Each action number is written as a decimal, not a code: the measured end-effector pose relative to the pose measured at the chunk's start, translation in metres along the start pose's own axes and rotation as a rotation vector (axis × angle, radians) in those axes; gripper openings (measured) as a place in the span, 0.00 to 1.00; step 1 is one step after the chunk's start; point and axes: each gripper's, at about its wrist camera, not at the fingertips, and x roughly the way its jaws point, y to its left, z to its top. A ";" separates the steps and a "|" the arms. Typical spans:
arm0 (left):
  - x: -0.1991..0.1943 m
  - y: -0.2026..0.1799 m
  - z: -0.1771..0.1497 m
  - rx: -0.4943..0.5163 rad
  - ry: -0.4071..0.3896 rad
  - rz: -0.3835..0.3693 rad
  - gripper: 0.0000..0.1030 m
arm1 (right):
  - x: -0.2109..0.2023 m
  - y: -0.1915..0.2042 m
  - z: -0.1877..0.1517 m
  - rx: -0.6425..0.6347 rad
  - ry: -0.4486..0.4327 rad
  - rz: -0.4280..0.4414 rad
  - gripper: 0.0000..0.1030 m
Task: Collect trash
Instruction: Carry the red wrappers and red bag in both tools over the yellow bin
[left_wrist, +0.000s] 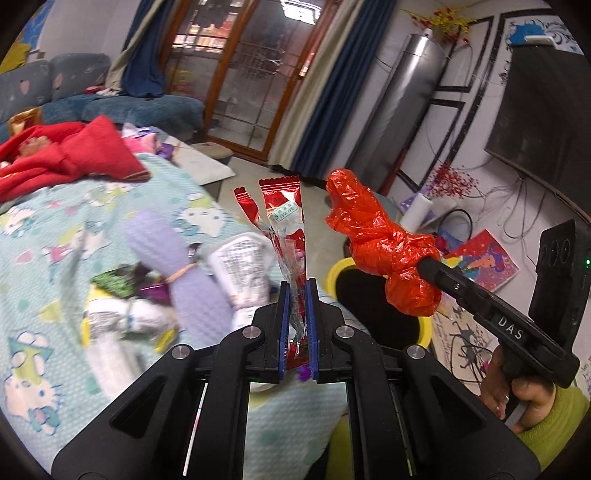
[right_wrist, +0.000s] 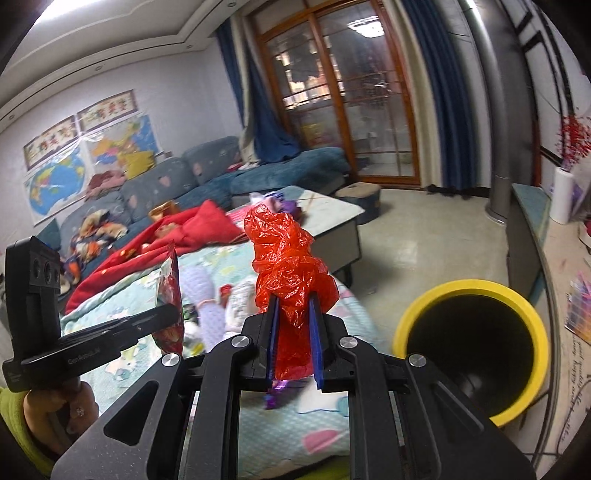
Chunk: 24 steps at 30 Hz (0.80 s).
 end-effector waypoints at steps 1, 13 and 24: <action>0.003 -0.003 0.000 0.006 0.002 -0.005 0.04 | -0.002 -0.004 -0.001 0.005 -0.003 -0.012 0.14; 0.043 -0.046 0.005 0.077 0.035 -0.070 0.04 | -0.015 -0.055 0.002 0.107 -0.031 -0.154 0.14; 0.091 -0.076 0.004 0.118 0.087 -0.100 0.04 | -0.021 -0.120 -0.010 0.202 -0.040 -0.325 0.14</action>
